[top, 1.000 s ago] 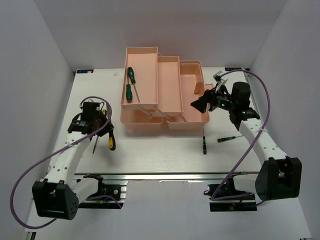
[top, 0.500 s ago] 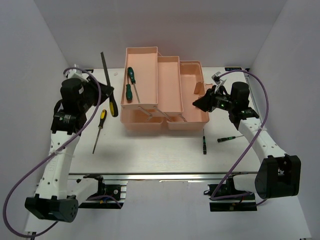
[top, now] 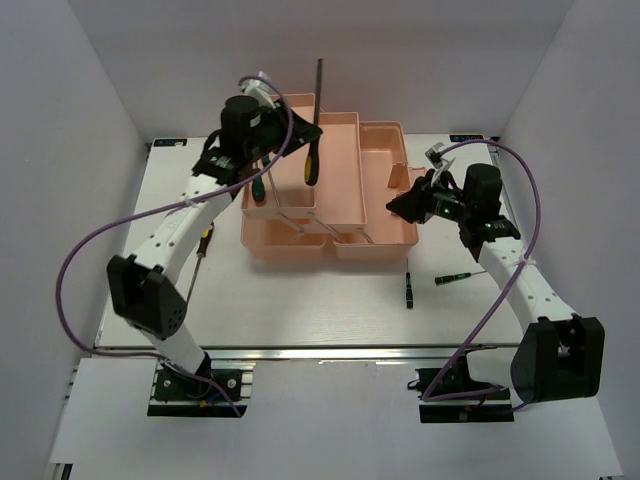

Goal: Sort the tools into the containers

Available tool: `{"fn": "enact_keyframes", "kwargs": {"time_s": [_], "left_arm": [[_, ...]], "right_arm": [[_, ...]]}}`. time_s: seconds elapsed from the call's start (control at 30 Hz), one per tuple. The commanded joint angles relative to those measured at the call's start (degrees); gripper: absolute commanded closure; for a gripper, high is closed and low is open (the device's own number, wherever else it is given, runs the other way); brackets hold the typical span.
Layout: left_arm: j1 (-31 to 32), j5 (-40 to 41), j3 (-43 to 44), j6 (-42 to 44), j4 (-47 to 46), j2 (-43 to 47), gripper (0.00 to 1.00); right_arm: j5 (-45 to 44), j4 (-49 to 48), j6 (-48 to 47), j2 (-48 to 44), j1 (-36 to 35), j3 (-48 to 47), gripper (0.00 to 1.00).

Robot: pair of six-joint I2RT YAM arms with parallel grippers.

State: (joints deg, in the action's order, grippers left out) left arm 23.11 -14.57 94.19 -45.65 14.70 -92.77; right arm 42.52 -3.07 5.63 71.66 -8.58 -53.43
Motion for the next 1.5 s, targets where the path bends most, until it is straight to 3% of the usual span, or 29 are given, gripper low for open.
{"fn": "enact_keyframes", "kwargs": {"time_s": [0.0, 0.23, 0.27, 0.3, 0.4, 0.53, 0.67, 0.83, 0.93, 0.97, 1.03, 1.07, 1.13, 1.17, 1.3, 1.4, 1.47], "left_arm": [[2.6, 0.8, 6.7, 0.1, -3.4, -3.3, 1.00], [6.0, 7.0, 15.4, 2.7, 4.0, -13.9, 1.00], [6.2, 8.1, 16.6, 2.9, 5.1, -15.8, 0.97], [6.5, 8.6, 19.1, 3.5, 7.3, -16.6, 0.86], [7.1, 10.2, 22.3, 4.0, 9.9, -19.2, 0.64], [7.1, 10.0, 23.2, 4.0, 10.4, -20.1, 0.53], [7.1, 9.7, 24.2, 4.1, 10.9, -20.3, 0.52], [7.1, 9.4, 26.2, 4.1, 11.1, -19.2, 0.53], [6.9, 11.6, 28.9, 5.9, 12.5, -16.7, 0.74], [6.6, 12.6, 28.9, 7.3, 14.0, -15.4, 0.87], [3.9, 16.1, 27.4, 8.3, 15.6, -9.6, 0.94], [2.3, 16.1, 22.4, 8.3, 15.6, -6.7, 0.95], [-5.9, 11.5, 14.5, 7.2, 14.6, -0.5, 0.94], [-9.3, 9.8, 5.4, 6.1, 13.3, 6.2, 0.92], [-28.5, 4.3, -11.3, 9.8, 15.3, 17.8, 0.39], [-31.7, 6.6, -20.8, 16.3, 18.8, 20.6, 0.28], [-31.8, 8.0, -25.5, 18.0, 18.1, 21.8, 0.27]], "right_arm": [[-1.0, -0.8, -0.5, -2.6, 0.3, 0.2, 0.64], [-3.5, -0.2, -1.1, -4.3, 0.3, 1.3, 0.58], [-3.6, -0.2, -1.1, -4.5, 0.4, 1.7, 0.58], [-3.7, -0.3, -1.1, -4.7, 0.4, 1.7, 0.57], [-3.8, -0.5, -1.0, -4.9, 0.4, 2.3, 0.55], [-3.9, -0.6, -0.9, -4.9, 0.4, 2.5, 0.52], [-4.1, -0.7, -0.8, -4.8, 0.4, 2.6, 0.48], [-4.0, -0.6, -0.9, -4.5, 0.4, 2.6, 0.47], [-4.0, 0.0, -2.0, -4.7, 0.5, 2.3, 0.46], [-4.0, 0.6, -2.5, -4.8, 0.5, 2.2, 0.44], [-3.8, 1.2, -4.3, -4.9, 0.4, 2.2, 0.42], [-3.5, 1.4, -5.0, -5.1, 0.4, 2.1, 0.37], [-1.4, 2.2, -7.9, -5.2, 0.5, 2.2, 0.26], [-0.4, 2.5, -9.0, -5.0, 0.4, 2.1, 0.13], [4.4, 4.8, -13.4, -4.6, 0.5, 1.7, 0.11], [5.5, 5.5, -15.5, -4.0, 0.4, 1.2, 0.12], [6.4, 6.7, -18.1, -3.5, 0.5, 0.9, 0.13]]}}
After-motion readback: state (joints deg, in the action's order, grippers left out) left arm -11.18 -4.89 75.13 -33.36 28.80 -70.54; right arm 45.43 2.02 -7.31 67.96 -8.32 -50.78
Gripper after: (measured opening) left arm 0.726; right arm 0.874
